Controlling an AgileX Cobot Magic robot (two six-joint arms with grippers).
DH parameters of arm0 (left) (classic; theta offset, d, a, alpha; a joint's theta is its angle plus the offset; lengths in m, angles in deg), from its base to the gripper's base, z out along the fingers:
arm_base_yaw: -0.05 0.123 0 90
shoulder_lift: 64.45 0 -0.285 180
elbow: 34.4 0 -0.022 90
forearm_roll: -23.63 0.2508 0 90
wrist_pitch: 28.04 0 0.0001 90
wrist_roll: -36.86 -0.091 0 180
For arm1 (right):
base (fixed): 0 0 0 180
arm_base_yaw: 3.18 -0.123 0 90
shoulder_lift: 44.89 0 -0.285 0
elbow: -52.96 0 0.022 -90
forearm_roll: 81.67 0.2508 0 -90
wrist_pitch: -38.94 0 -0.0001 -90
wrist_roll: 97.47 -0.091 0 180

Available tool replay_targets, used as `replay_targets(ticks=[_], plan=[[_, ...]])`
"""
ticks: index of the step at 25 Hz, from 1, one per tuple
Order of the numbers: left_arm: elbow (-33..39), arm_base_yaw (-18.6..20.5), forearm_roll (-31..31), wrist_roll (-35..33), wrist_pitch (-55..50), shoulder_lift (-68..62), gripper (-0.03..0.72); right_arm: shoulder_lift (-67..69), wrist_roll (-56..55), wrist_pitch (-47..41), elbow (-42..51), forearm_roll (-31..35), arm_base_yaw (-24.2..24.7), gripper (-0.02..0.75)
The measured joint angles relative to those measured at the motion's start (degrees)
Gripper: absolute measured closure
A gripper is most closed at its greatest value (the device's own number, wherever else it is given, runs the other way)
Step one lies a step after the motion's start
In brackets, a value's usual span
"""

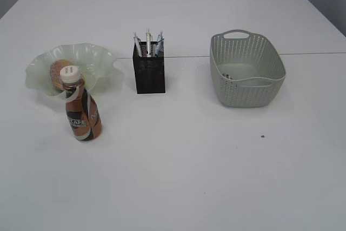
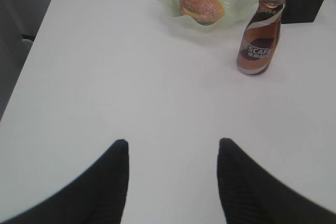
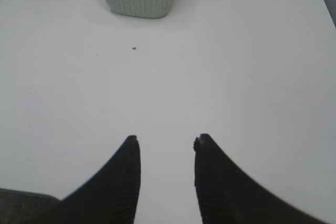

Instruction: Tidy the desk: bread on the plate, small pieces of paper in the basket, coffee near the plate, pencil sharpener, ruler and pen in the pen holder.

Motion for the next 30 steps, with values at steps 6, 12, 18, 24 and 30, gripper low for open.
replay_targets(ticks=[6, 12, 18, 24, 30], plan=[[0.0, 0.0, 0.0, -0.04, 0.04, 0.0, 0.284, 0.0, 0.0, 0.04, 0.0, 0.0, -0.11, 0.477], [0.0, 3.99, -0.22, -0.13, 0.04, 0.0, 0.285, 0.0, 0.0, 0.13, 0.0, 0.0, -0.11, 0.477], [0.0, 7.94, -0.82, -0.13, 0.04, 0.0, 0.285, 0.0, 0.0, 0.13, 0.0, 0.14, -0.11, 0.477], [0.0, 8.07, -1.84, -0.13, 0.04, 0.0, 0.294, 0.0, -0.07, 0.13, 0.0, 0.4, -0.11, 0.477], [0.0, 8.07, -1.84, -0.13, 0.04, 0.0, 0.307, 0.0, -0.12, 0.13, 0.0, 0.4, -0.11, 0.477]])
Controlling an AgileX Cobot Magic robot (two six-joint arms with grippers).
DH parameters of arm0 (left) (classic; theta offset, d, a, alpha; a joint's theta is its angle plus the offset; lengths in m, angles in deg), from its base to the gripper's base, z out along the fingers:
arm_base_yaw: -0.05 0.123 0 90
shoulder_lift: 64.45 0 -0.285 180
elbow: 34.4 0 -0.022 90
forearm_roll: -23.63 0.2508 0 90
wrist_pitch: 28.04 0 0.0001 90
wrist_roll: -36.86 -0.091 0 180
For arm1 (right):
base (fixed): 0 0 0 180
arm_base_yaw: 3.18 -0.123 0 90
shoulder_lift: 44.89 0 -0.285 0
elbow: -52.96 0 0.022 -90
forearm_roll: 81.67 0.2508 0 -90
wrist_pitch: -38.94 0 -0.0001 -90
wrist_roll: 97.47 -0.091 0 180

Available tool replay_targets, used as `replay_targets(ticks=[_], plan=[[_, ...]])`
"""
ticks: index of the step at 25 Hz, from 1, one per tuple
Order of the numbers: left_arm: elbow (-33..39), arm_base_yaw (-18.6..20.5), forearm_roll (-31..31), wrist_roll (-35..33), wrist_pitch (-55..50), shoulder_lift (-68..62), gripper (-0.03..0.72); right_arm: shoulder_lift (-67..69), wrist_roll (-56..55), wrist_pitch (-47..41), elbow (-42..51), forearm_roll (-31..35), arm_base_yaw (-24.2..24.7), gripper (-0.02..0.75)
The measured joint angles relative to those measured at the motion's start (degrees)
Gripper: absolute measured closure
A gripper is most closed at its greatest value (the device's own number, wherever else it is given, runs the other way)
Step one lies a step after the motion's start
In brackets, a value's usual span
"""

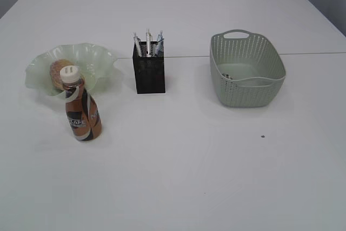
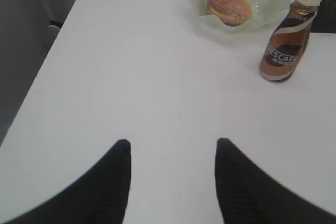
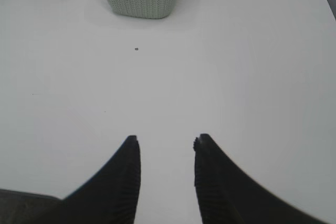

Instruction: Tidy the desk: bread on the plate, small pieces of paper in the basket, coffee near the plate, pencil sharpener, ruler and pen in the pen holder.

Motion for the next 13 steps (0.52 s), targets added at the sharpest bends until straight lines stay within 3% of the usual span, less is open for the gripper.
replay_targets(ticks=[13], plan=[[0.0, 0.0, 0.0, 0.0, 0.0, 0.0, 0.308, 0.0, -0.1, 0.0, 0.0, 0.0, 0.0, 0.477]])
